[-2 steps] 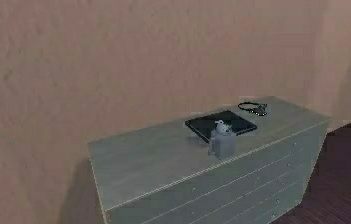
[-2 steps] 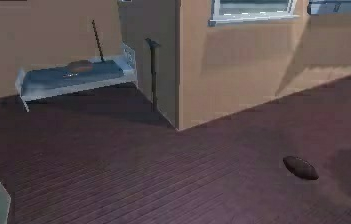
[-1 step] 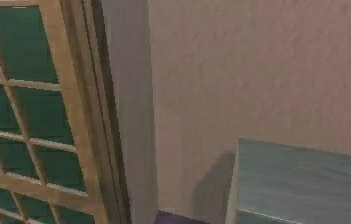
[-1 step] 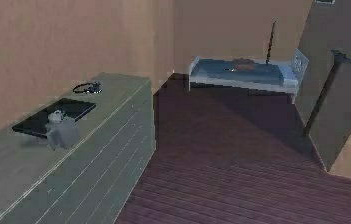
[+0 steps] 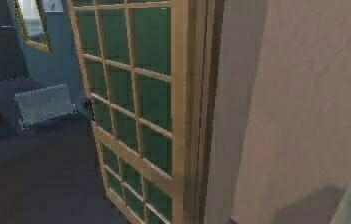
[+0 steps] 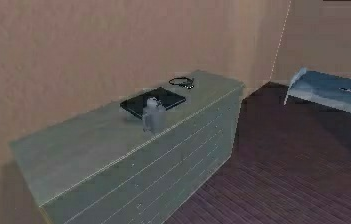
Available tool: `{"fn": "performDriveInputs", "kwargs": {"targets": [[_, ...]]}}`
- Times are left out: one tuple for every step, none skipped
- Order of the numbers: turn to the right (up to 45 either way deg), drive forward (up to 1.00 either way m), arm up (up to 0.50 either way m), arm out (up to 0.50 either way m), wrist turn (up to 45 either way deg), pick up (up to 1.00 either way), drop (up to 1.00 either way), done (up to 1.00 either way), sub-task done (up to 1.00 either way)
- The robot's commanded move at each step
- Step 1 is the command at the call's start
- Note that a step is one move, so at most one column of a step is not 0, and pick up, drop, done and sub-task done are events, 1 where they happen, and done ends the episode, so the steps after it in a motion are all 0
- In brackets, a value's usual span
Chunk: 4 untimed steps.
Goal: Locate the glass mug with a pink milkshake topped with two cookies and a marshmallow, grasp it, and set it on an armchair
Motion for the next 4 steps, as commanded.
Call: {"fn": "performDriveInputs", "kwargs": {"targets": [[45.0,0.00,0.00,0.00,0.0,0.00,0.00,0.00,0.00],[45.0,0.00,0.00,0.00,0.0,0.00,0.00,0.00,0.00],[18.0,0.00,0.00,0.00,0.0,0.00,0.00,0.00,0.00],[0.0,0.85,0.00,0.00,0.0,0.00,0.00,0.00,0.00]]}}
